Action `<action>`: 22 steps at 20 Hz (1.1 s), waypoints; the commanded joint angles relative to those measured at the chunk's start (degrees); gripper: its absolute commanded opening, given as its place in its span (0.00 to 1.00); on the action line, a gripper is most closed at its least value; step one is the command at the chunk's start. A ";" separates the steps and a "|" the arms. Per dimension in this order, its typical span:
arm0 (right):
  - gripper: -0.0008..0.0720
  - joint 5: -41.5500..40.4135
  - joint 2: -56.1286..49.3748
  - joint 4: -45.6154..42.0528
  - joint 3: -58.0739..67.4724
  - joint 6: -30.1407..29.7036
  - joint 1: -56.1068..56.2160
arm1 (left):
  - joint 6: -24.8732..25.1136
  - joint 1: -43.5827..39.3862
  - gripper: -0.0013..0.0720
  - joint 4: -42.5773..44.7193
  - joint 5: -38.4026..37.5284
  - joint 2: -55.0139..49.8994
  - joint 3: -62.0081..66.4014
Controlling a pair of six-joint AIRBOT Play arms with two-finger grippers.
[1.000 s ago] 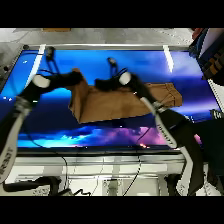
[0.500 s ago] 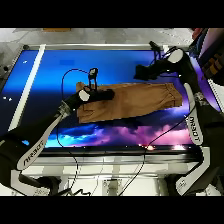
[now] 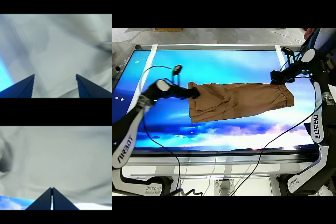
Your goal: Fold the clothes and pants, and hang the long-sleeved shirts on hangers.
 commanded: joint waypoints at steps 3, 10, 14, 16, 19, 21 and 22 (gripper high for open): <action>0.04 1.36 -0.02 -0.94 -0.13 -0.26 -1.27 | 6.05 10.88 0.78 -1.79 -9.33 -4.96 -0.07; 0.04 1.46 -0.02 0.35 -0.13 -0.26 -1.27 | 10.80 10.88 0.67 -16.48 -7.17 -14.93 -0.07; 0.04 1.42 -0.02 0.70 -0.13 -0.26 -1.27 | 13.46 8.55 0.48 -18.49 -7.15 -16.96 -0.04; 0.04 1.42 -0.02 0.70 -0.13 -0.26 -1.27 | 13.51 6.95 0.46 -18.45 -6.60 -17.00 -0.04; 0.04 1.49 -0.02 0.70 -0.13 -0.26 -1.27 | 13.44 5.95 0.03 -18.47 -6.34 -16.90 0.17; 0.04 1.55 -0.02 0.44 -0.13 -0.28 -1.27 | 13.44 6.21 0.03 -18.23 -10.49 -15.76 1.60; 0.04 1.57 -0.02 0.24 -0.13 -0.35 -1.29 | 13.27 6.38 0.03 -17.16 -13.35 -14.69 2.99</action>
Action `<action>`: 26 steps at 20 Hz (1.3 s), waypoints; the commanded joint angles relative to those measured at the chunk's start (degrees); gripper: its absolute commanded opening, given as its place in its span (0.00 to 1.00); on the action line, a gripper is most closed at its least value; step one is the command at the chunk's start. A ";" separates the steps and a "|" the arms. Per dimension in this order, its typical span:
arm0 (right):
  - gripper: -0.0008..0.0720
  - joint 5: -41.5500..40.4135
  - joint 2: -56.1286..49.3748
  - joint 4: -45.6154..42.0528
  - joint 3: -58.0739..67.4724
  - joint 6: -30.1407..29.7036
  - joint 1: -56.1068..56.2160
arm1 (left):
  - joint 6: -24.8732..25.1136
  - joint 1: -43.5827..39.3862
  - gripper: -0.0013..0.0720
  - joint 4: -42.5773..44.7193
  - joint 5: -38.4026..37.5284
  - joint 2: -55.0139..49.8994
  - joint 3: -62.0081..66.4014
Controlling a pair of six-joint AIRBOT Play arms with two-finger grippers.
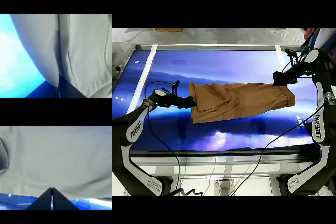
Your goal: Fold the clothes and pants, and hang the long-sleeved shirts on hangers.
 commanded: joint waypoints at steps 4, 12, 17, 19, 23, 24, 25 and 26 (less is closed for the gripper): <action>0.04 0.22 -0.02 -0.35 0.00 -1.90 -0.02 | -6.23 -0.59 0.03 12.61 -20.15 8.37 13.16; 0.04 -0.07 -0.13 4.81 0.00 -1.88 1.77 | -15.13 -7.26 0.03 18.01 -34.21 18.78 32.72; 0.04 -5.07 -0.48 4.98 -3.69 -1.88 8.39 | -15.13 -10.75 0.03 21.44 -39.41 20.09 32.83; 0.04 -9.35 -0.48 5.07 -7.28 -1.88 11.85 | -15.13 -10.95 0.03 22.88 -39.45 20.09 32.83; 0.04 -24.02 -0.48 8.13 -16.68 -0.83 20.87 | -15.08 -11.39 0.03 22.84 -37.07 20.02 32.83; 0.04 -28.13 -0.50 9.94 -18.88 -0.81 23.43 | -15.10 -11.61 0.03 22.86 -36.09 19.89 32.83; 0.04 -32.30 -0.57 12.04 -20.92 -0.79 26.18 | -15.10 -11.63 0.03 22.82 -34.82 19.63 32.79; 0.04 -36.26 -1.01 14.60 -22.53 -0.79 29.31 | -15.10 -11.74 0.03 22.43 -33.31 19.23 32.79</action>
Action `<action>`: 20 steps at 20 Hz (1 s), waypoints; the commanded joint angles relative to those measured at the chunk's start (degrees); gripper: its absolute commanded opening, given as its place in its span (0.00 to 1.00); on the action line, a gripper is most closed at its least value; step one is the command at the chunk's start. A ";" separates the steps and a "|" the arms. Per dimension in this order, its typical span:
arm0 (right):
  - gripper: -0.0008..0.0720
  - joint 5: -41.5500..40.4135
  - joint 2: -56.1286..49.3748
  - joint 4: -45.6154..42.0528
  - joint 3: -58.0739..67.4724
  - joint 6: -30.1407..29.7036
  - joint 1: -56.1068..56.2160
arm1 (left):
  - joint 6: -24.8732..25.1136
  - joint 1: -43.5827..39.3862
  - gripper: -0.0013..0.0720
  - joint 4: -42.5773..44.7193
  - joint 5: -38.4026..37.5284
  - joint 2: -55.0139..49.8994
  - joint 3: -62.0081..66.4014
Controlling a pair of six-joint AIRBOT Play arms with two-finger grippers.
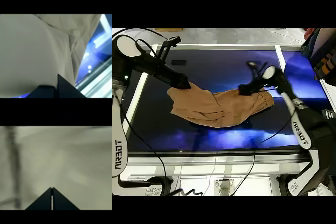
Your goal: Fold the clothes and pants, and hang the long-sleeved shirts on hangers.
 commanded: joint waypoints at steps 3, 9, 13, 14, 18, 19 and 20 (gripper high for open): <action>0.04 -19.82 -3.02 8.87 -6.16 3.65 16.35 | -0.04 -0.52 0.03 -0.68 8.39 -1.97 0.04; 0.04 -27.34 -4.26 8.00 -5.99 12.28 27.17 | -1.92 -1.05 0.03 -9.29 12.79 -5.75 0.02; 0.04 -22.16 -3.43 2.08 -5.99 12.31 23.41 | -1.86 -1.49 0.03 -20.44 13.29 -8.70 0.00; 0.04 -20.11 -2.71 -0.09 -5.99 12.31 21.24 | -1.70 -2.10 0.03 -20.63 14.10 -9.33 0.00; 0.04 -10.29 2.86 -9.49 -5.99 12.31 7.50 | -1.73 -7.02 0.03 -20.63 21.46 -11.50 0.00; 0.04 -8.00 4.35 -10.93 -5.99 12.28 3.63 | -1.73 -8.81 0.03 -20.65 24.59 -12.15 0.00; 0.04 -5.70 5.77 -11.87 -5.99 12.28 -0.63 | -1.73 -10.97 0.03 -20.63 28.55 -12.98 0.00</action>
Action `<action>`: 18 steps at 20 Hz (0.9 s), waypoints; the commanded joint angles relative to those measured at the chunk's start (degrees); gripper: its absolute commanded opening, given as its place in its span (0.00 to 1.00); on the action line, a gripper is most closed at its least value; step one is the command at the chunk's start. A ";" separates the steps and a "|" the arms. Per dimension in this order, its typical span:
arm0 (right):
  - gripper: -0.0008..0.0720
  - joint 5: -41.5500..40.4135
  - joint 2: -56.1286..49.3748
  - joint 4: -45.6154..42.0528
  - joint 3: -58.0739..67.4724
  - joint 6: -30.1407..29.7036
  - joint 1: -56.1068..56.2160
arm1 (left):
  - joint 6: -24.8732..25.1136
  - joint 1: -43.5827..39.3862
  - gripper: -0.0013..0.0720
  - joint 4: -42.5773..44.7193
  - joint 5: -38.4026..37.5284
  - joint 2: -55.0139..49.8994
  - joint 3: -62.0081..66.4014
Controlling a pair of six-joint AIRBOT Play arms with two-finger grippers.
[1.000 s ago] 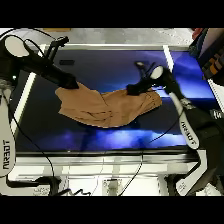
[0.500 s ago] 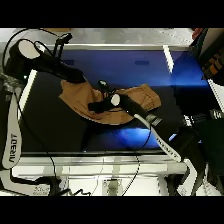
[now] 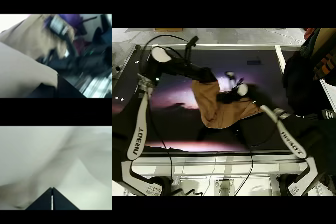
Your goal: Fold the clothes and pants, and hang the long-sleeved shirts on hangers.
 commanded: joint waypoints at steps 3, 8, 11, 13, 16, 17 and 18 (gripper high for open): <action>0.04 13.31 6.29 -6.25 -0.04 0.13 -20.94 | 0.02 -11.43 0.03 -1.22 21.38 -5.16 0.00; 0.04 20.48 6.86 -6.25 -0.04 -0.50 -32.83 | 0.04 -23.91 0.11 -1.22 40.61 -13.60 0.00; 0.04 21.18 6.84 -6.21 -0.04 -8.28 -35.69 | 0.09 -26.75 0.98 -1.03 40.44 -15.67 0.00; 0.04 21.05 6.54 -6.16 -0.04 -14.08 -37.22 | 0.09 -26.43 0.98 1.18 39.10 -15.13 0.02; 0.04 21.81 5.16 -4.39 -0.28 -23.71 -39.45 | 0.07 -23.34 0.98 1.64 37.00 -13.86 0.04; 0.04 21.51 4.59 -1.40 -0.46 -25.57 -40.15 | 0.07 -21.88 0.95 1.64 36.11 -13.70 0.04; 0.04 21.09 3.96 3.58 -0.46 -27.67 -40.72 | 0.07 -20.35 0.76 2.34 35.36 -13.68 0.04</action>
